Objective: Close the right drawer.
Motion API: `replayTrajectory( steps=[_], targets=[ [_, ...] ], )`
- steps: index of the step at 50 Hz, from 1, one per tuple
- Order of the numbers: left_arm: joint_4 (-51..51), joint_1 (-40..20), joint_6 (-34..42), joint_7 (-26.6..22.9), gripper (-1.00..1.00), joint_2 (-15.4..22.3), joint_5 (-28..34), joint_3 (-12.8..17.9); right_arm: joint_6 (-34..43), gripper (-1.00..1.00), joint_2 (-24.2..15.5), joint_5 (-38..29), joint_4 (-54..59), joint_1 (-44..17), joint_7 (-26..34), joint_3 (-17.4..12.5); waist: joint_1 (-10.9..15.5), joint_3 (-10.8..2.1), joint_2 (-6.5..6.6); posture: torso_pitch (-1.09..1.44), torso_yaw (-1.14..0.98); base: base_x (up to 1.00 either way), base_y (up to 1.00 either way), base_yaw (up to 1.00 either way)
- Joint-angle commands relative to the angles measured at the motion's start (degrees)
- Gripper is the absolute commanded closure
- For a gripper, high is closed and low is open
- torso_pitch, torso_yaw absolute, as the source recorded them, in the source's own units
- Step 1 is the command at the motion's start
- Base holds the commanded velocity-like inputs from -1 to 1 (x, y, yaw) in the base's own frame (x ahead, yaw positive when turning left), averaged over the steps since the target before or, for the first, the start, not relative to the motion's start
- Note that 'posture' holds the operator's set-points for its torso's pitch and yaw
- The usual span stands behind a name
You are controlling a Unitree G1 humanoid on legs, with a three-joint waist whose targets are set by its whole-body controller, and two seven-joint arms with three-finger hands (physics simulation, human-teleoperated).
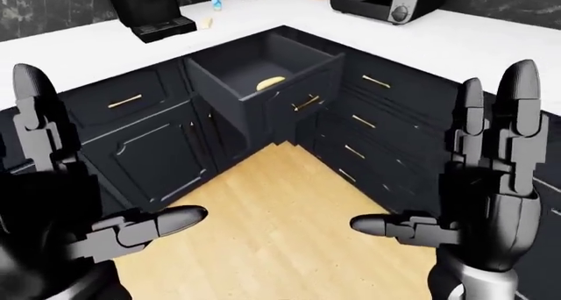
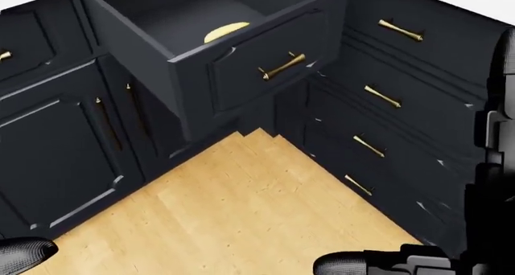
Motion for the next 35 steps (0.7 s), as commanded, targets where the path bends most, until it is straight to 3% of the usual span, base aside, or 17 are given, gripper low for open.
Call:
replayTrajectory(
  steps=[1,6,8,9,10,11,13,19,21,22,23,25,27,32,34,35],
  targets=[
    [-2.0,-0.7,-1.5,-0.8,-1.00,0.0,0.5,0.3,-1.5,-1.00,-0.1,0.2,-2.6,-0.7,-0.4,-0.3,-0.2,-0.72,-0.02,0.00,0.00,0.00,0.00,-0.37],
    [-2.0,-0.7,-1.3,-1.7,-1.00,-1.0,0.9,0.5,-1.7,-1.00,-0.1,-0.1,-2.3,-0.7,-0.4,0.0,0.1,-0.51,-3.38,0.00,0.00,0.00,0.00,-0.37],
    [-2.0,-0.7,-1.3,-1.7,-1.00,-1.0,0.9,0.5,-1.9,-1.00,-0.1,-0.2,-2.4,-0.4,-0.5,0.1,0.0,-1.15,-6.11,0.00,0.00,0.00,0.00,-0.38],
    [-2.0,-0.8,-1.3,-1.7,-1.00,-1.0,0.9,0.5,-1.9,-1.00,-0.1,-0.1,-2.4,-0.6,-0.5,0.1,-0.4,-2.17,-8.43,0.00,0.00,0.00,0.00,-0.38],
    [-2.0,-0.8,-1.2,-1.6,-1.00,-0.9,0.9,0.4,-1.9,-1.00,-0.1,-0.2,-2.3,-0.6,-0.5,0.1,-1.1,-1.01,-5.70,0.00,0.00,0.00,0.00,-0.38],
    [-2.0,-0.8,-1.2,-1.4,-1.00,-0.7,0.8,0.5,-2.1,-1.00,-0.1,-0.4,-2.3,-0.4,-0.6,0.3,-0.6,-1.31,-6.34,0.00,0.00,0.00,0.00,-0.37],
    [-2.0,-0.8,-1.3,-1.2,-1.00,-0.5,0.8,0.4,-2.0,-1.00,-0.1,-0.2,-2.3,-0.4,-0.7,0.2,-1.1,-1.41,-5.24,0.00,0.00,0.00,0.00,-0.37],
    [-2.0,-1.0,-1.2,-0.3,-1.00,0.5,0.1,0.4,-2.0,-1.00,0.0,-0.4,-2.8,0.1,-0.7,0.4,-0.4,0.17,-1.60,0.00,0.00,0.00,0.00,-0.37],
    [-2.0,-1.1,-1.0,0.4,-1.00,1.2,-0.2,0.4,-2.4,-1.00,0.0,-0.6,-2.6,0.3,-0.9,0.7,-0.3,-0.23,0.90,0.00,0.00,0.00,0.00,-0.35],
    [-2.0,-1.1,-1.2,0.8,-1.00,1.7,-0.4,0.3,-2.8,-1.00,0.1,-0.8,-2.7,0.8,-1.0,1.0,-0.1,-1.17,3.07,0.00,0.00,0.00,0.00,-0.35],
    [-2.0,-1.1,-1.2,1.1,-1.00,1.9,-0.5,0.1,-2.9,-1.00,0.1,-0.8,-2.7,1.0,-1.0,1.0,0.6,-0.46,0.82,0.00,0.00,0.00,0.00,-0.34],
    [-2.0,-1.1,-1.2,1.5,-1.00,2.3,-0.5,-0.1,-2.8,-1.00,0.0,-0.8,-2.4,0.7,-1.1,0.9,0.1,-0.10,1.10,0.00,0.00,0.00,0.00,-0.34],
    [-2.0,-1.0,-1.3,1.3,-1.00,2.1,-0.4,-0.1,-2.6,-1.00,-0.1,-0.6,-2.1,0.2,-1.1,0.7,0.0,-0.85,0.13,0.00,0.00,0.00,0.00,-0.34],
    [-2.0,-0.8,-1.4,-0.1,-1.00,0.6,0.5,-0.1,-2.7,-1.00,-0.1,-0.7,-1.9,0.2,-1.1,0.6,0.1,-0.50,-2.89,0.00,0.00,0.00,0.00,-0.35],
    [-2.0,-0.5,-1.5,-1.0,-1.00,-0.2,0.9,0.0,-3.0,-1.00,0.0,-0.7,-2.0,0.6,-1.2,0.7,0.1,-0.82,-5.14,0.00,0.00,0.00,0.00,-0.35],
    [-2.0,-0.5,-1.6,-1.5,-1.00,-0.7,1.1,0.1,-3.1,-1.00,0.0,-0.7,-1.9,0.6,-1.2,0.7,-0.1,-1.64,-7.22,0.00,0.00,0.00,0.00,-0.34]
  ],
)
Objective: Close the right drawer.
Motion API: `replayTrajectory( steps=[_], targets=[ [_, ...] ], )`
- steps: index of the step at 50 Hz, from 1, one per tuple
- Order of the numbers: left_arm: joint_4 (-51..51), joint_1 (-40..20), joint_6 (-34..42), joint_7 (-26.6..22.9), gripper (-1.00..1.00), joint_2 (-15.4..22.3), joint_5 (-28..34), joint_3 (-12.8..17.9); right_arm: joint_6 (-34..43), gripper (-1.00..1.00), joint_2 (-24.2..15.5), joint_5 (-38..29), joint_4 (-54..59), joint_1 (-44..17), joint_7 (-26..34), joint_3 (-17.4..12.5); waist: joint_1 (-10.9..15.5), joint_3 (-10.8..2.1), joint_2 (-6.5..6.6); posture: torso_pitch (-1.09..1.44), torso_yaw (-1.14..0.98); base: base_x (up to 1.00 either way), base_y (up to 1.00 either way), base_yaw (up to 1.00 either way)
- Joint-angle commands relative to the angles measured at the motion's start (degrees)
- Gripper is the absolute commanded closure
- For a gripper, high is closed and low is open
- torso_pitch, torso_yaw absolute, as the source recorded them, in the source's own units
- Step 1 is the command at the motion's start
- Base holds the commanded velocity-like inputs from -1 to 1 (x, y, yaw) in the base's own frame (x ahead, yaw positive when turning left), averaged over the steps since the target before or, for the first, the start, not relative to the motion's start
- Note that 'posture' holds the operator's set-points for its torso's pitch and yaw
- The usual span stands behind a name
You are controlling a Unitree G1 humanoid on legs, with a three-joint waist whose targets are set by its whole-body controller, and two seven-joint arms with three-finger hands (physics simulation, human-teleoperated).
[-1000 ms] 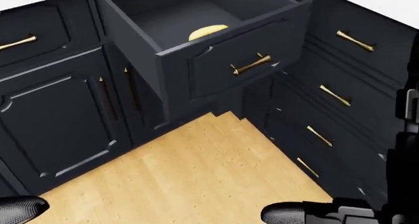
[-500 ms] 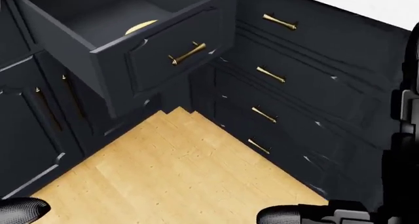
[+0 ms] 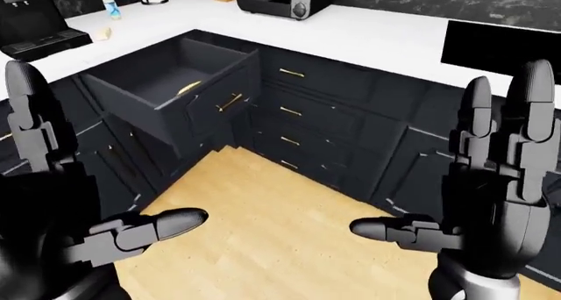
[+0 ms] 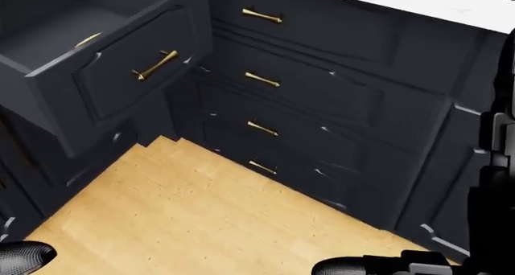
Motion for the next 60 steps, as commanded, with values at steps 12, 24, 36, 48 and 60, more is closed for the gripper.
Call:
replayTrajectory(
  steps=[12,24,36,48,60],
  targets=[
    [-1.2,-0.4,-0.6,-3.3,-1.00,-2.3,1.7,0.8,-0.9,-1.00,0.1,0.0,-1.0,-0.5,-0.3,-0.2,0.0,0.86,5.93,0.00,0.00,0.00,0.00,-0.34],
    [-1.2,-0.5,-0.7,-2.2,-1.00,-1.1,1.2,0.7,-1.0,-1.00,0.1,-0.1,-0.9,-0.4,-0.5,-0.3,0.5,0.24,2.91,0.00,0.00,0.00,0.00,-0.33],
    [-1.2,-0.5,-0.9,-0.8,-1.00,0.5,0.0,1.0,-0.7,-1.00,0.1,-0.3,-1.0,-0.4,-0.5,-0.1,0.0,0.86,3.48,0.00,0.00,0.00,0.00,-0.26],
    [-1.2,-0.3,-1.1,-1.3,-1.00,0.0,0.5,0.9,-0.7,-1.00,0.0,-0.5,0.0,-1.3,-0.6,-0.3,0.2,0.35,4.57,0.00,0.00,0.00,0.00,-0.26],
    [-1.2,-0.4,-1.1,0.2,-1.00,1.5,-0.3,0.8,-1.7,-1.00,0.0,-1.2,0.7,-0.7,-1.2,0.5,-0.2,0.18,2.12,0.00,0.00,0.00,0.00,-0.26]
  ],
)
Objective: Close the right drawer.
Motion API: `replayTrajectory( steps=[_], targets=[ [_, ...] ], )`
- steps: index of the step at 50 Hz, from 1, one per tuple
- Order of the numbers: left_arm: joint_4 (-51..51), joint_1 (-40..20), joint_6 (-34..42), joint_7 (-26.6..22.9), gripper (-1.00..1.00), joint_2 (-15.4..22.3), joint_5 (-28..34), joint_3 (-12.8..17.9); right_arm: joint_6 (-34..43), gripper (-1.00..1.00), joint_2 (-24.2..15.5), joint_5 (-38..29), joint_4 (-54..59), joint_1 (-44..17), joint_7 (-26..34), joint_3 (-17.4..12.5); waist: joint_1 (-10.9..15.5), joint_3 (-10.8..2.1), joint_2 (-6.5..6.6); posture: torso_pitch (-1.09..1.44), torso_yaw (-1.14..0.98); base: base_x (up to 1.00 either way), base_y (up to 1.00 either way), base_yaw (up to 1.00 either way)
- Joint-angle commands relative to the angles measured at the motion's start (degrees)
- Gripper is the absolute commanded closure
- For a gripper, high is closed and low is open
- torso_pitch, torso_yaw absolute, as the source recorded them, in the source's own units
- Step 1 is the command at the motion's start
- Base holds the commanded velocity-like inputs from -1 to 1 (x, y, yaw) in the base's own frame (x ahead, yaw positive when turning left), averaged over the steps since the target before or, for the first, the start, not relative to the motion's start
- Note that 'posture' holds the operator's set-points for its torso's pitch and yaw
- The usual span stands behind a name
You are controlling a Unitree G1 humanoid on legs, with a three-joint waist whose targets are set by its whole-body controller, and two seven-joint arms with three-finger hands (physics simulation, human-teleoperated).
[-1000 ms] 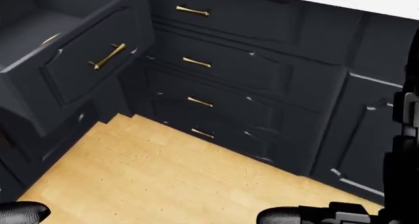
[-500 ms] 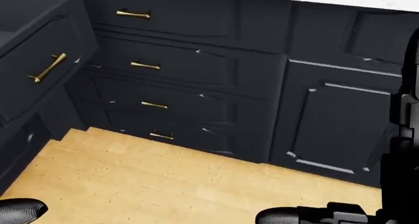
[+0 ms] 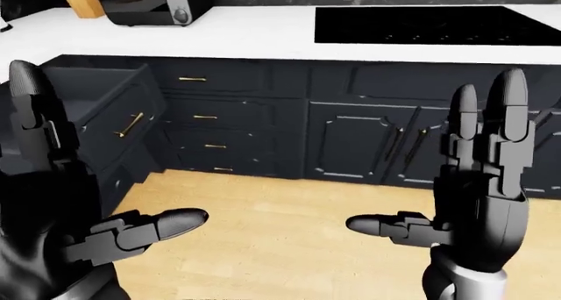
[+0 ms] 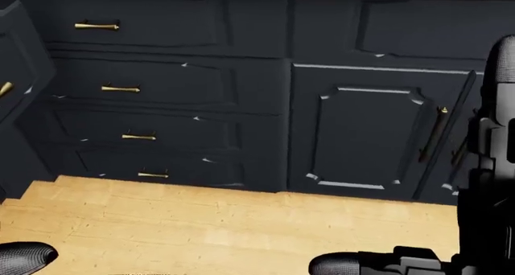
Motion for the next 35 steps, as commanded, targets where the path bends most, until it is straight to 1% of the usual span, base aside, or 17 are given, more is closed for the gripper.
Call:
replayTrajectory(
  steps=[1,3,5,7,8,10,12,17,19,20,21,22,23,30,32,34,35],
  targets=[
    [-1.3,-0.4,-1.4,-0.1,-1.00,0.3,0.3,0.7,-1.4,-1.00,0.0,0.0,-2.1,-1.0,0.0,0.1,0.2,-0.15,-0.07,0.00,0.00,0.00,0.00,-0.26],
    [-1.3,-0.4,-1.4,-0.3,-1.00,0.2,0.3,0.8,-1.4,-1.00,0.0,-0.1,-2.1,-1.0,0.0,0.2,0.3,0.17,1.02,0.00,0.00,0.00,0.00,-0.26],
    [-1.3,-0.4,-1.4,-0.3,-1.00,0.1,0.4,0.8,-1.3,-1.00,-0.1,0.0,-2.0,-1.3,0.0,0.1,0.2,0.19,2.87,0.00,0.00,0.00,0.00,-0.26],
    [-1.3,-0.5,-1.3,-0.3,-1.00,0.0,0.4,0.8,-1.4,-1.00,0.0,0.0,-1.9,-1.2,0.0,0.1,0.4,-1.10,6.50,0.00,0.00,0.00,0.00,-0.26],
    [-1.3,-0.5,-1.3,-0.4,-1.00,0.0,0.4,0.8,-1.5,-1.00,0.0,0.0,-2.0,-1.0,0.0,0.2,1.1,-0.33,3.82,0.00,0.00,0.00,0.00,-0.26],
    [-1.3,-0.5,-1.3,-0.5,-1.00,-0.2,0.5,0.8,-1.6,-1.00,0.0,0.0,-2.0,-1.0,0.0,0.1,0.7,-0.07,4.41,0.00,0.00,0.00,0.00,-0.26],
    [-1.3,-0.6,-1.2,-0.8,-1.00,-0.5,0.7,0.9,-1.3,-1.00,0.0,0.0,-2.0,-1.1,0.0,0.1,0.6,-0.67,3.51,0.00,0.00,0.00,0.00,-0.26],
    [-1.3,-0.6,-1.0,-0.9,-1.00,-0.8,0.8,0.9,-1.5,-1.00,0.1,0.1,-2.2,-0.8,-0.2,0.1,0.6,-0.28,0.51,0.00,0.00,0.00,0.00,-0.26],
    [-1.3,-0.7,-0.9,-0.5,-1.00,-0.3,0.3,1.3,-2.3,-1.00,0.3,-0.5,-2.3,0.3,-0.5,0.8,0.6,-0.61,-1.76,0.00,0.00,0.00,0.00,-0.25],
    [-1.3,-0.6,-1.0,-0.6,-1.00,-0.4,0.3,1.3,-2.6,-1.00,0.2,-0.6,-2.3,0.6,-0.6,1.0,0.4,-1.38,-3.78,0.00,0.00,0.00,0.00,-0.26],
    [-1.3,-0.6,-1.0,-0.6,-1.00,-0.4,0.4,1.3,-2.6,-1.00,0.2,-0.5,-2.4,0.7,-0.6,1.0,-0.3,-1.40,-3.31,0.00,0.00,0.00,0.00,-0.26],
    [-1.3,-0.6,-1.0,-0.8,-1.00,-0.6,0.4,1.3,-2.3,-1.00,0.1,-0.3,-2.4,0.4,-0.6,0.8,0.1,-0.22,-2.43,0.00,0.00,0.00,0.00,-0.26],
    [-1.3,-0.6,-0.9,-0.9,-1.00,-0.7,0.5,1.3,-2.1,-1.00,0.0,-0.2,-2.3,0.1,-0.6,0.6,-0.1,-0.01,-2.36,0.00,0.00,0.00,0.00,-0.26],
    [-1.3,-0.7,-0.8,-1.9,-1.00,-1.8,1.1,1.3,-2.2,-1.00,0.1,0.0,-2.0,0.0,-0.5,0.3,0.4,0.08,1.11,0.00,0.00,0.00,0.00,-0.23],
    [-1.3,-0.8,-0.7,-1.8,-1.00,-1.7,1.1,1.3,-2.4,-1.00,0.1,-0.1,-2.0,0.1,-0.6,0.4,0.3,-0.07,3.13,0.00,0.00,0.00,0.00,-0.20],
    [-1.3,-0.8,-0.7,-1.6,-1.00,-1.4,1.0,1.2,-2.3,-1.00,0.1,-0.1,-1.8,-0.2,-0.6,0.3,0.6,-0.62,6.08,0.00,0.00,0.00,0.00,-0.20],
    [-1.3,-0.8,-0.7,-1.6,-1.00,-1.4,1.0,1.2,-2.3,-1.00,0.1,0.0,-1.8,-0.2,-0.6,0.3,1.1,-0.03,3.57,0.00,0.00,0.00,0.00,-0.20]
  ],
)
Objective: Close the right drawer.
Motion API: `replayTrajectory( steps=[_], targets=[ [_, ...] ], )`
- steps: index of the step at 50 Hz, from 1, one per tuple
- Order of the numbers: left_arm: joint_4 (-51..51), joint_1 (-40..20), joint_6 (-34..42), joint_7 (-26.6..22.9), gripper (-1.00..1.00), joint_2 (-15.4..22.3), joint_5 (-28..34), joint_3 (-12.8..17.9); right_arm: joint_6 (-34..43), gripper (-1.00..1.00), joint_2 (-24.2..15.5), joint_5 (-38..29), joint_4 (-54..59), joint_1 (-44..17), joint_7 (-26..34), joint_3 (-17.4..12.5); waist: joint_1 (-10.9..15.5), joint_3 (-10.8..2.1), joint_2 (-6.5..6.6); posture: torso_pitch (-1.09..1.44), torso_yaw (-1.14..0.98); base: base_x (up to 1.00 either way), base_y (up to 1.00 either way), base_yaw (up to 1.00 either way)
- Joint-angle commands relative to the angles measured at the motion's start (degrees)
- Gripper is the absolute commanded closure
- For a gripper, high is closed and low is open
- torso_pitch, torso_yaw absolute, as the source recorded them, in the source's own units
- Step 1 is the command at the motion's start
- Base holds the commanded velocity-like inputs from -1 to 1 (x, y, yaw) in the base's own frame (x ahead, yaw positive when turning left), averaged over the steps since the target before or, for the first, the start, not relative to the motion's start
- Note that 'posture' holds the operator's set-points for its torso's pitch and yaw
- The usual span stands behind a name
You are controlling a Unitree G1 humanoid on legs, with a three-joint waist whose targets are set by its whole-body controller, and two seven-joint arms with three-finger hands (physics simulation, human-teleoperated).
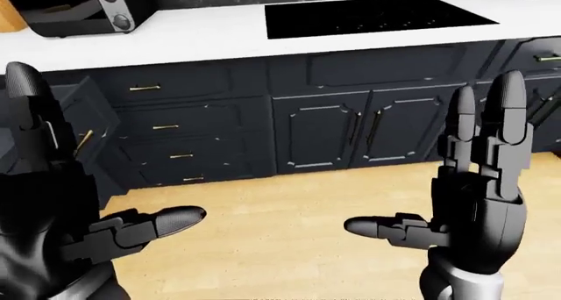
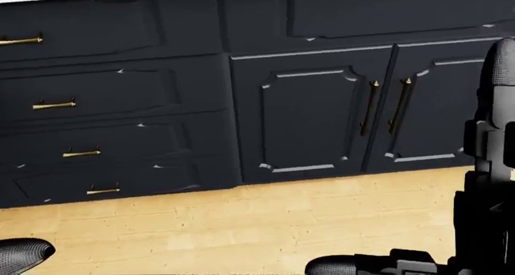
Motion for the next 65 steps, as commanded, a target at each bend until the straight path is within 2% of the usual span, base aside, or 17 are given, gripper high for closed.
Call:
replayTrajectory(
  steps=[1,7,10,11,12,22,25,29,39,44,45,47,53,55,57,58,65],
  targets=[
    [-1.8,-0.5,-1.0,-0.1,-1.00,0.2,0.1,0.3,-0.9,-1.00,-0.3,0.1,-2.3,-0.7,-0.2,-0.5,-0.4,-0.52,0.71,0.00,0.00,0.00,0.00,-0.20],
    [-1.8,-0.8,-0.7,0.5,-1.00,0.9,-0.1,0.2,0.1,-1.00,-0.3,1.5,-0.8,-1.8,-0.6,-2.1,0.0,-1.03,-2.57,0.00,0.00,0.00,0.00,-0.08],
    [-1.8,-0.9,-0.7,1.4,-1.00,1.8,-0.6,0.2,0.5,-1.00,-0.6,2.2,1.5,-3.6,-1.3,-4.5,0.7,-1.88,-6.46,0.00,0.00,0.00,0.00,0.00],
    [-1.8,-0.9,-0.8,1.6,-1.00,2.1,-0.7,0.2,0.4,-1.00,-0.6,2.0,2.0,-3.9,-1.4,-5.0,0.6,-1.17,-4.83,0.00,0.00,0.00,0.00,0.00],
    [-1.8,-0.8,-0.9,1.8,-1.00,2.3,-0.9,0.2,8.3,-1.00,-0.1,1.4,-6.8,-4.1,-0.7,-4.2,0.4,-1.32,-4.89,0.00,0.00,0.00,0.00,0.00],
    [-1.8,-0.6,-1.1,3.1,-1.00,3.7,-1.7,0.3,4.6,-1.00,0.2,0.7,-4.5,-1.7,-0.1,-4.9,-0.6,-3.23,-3.21,0.00,0.00,0.00,0.01,0.00],
    [-1.8,-0.8,-0.9,2.8,-1.00,3.4,-1.6,0.4,4.0,-1.00,0.0,1.1,-3.4,-1.9,-0.2,-5.2,-0.8,-2.03,-3.11,0.00,0.00,0.00,0.11,0.00],
    [-1.8,-0.8,-0.8,1.9,-1.00,2.4,-1.1,0.5,4.3,-1.00,0.0,1.4,-3.7,-1.9,0.0,-5.0,-0.3,-1.43,0.44,0.00,0.00,0.00,0.12,0.00],
    [-1.8,-0.3,-1.2,-0.1,-1.00,0.3,-0.1,0.6,5.7,-1.00,0.0,1.7,-4.6,-1.9,0.1,-4.9,-0.6,-1.18,-2.66,0.00,0.00,0.00,0.13,0.00],
    [-1.8,-0.4,-1.1,0.6,-1.00,1.0,-0.2,0.4,5.9,-1.00,0.0,1.7,-4.3,-2.1,0.2,-5.0,-0.6,-2.03,-7.68,0.00,0.00,0.00,0.13,0.00],
    [-1.8,-0.5,-1.0,0.7,-1.00,1.1,-0.3,0.4,5.8,-1.00,0.0,1.8,-4.2,-2.1,0.2,-5.0,-1.3,-1.42,-4.91,0.00,0.00,0.00,0.12,0.00],
    [-1.8,-0.6,-0.9,0.8,-1.00,1.2,-0.3,0.3,5.6,-1.00,0.0,1.8,-3.8,-2.1,0.1,-5.0,-1.1,-1.42,-6.16,0.00,0.00,0.00,0.13,0.00],
    [-1.8,-0.6,-0.9,0.8,-1.00,1.1,-0.2,0.3,5.1,-1.00,0.0,1.8,-3.2,-2.1,0.1,-5.3,-0.9,-0.56,-3.58,0.00,0.00,0.00,0.12,0.00],
    [-1.8,-0.6,-0.9,0.7,-1.00,1.1,-0.2,0.4,5.3,-1.00,0.0,1.8,-3.4,-2.1,0.1,-5.2,-1.0,-0.67,-1.57,0.00,0.00,0.00,0.12,0.00],
    [-1.8,-0.6,-0.9,0.5,-1.00,0.8,-0.1,0.4,5.7,-1.00,0.0,1.7,-3.6,-2.1,0.0,-5.1,-0.9,-2.02,2.49,0.00,0.00,0.00,0.13,0.00],
    [-1.8,-0.5,-0.9,0.3,-1.00,0.6,0.0,0.5,5.8,-1.00,0.0,1.8,-3.6,-2.1,0.0,-5.1,-0.3,-1.41,0.22,0.00,0.00,0.00,0.13,0.00],
    [-1.8,-0.3,-1.0,-0.5,-1.00,-0.1,0.1,0.9,6.5,-1.00,0.0,2.3,-3.6,-2.2,-0.2,-5.0,-0.6,-0.62,-4.16,0.00,0.00,0.00,0.20,0.00]
  ],
)
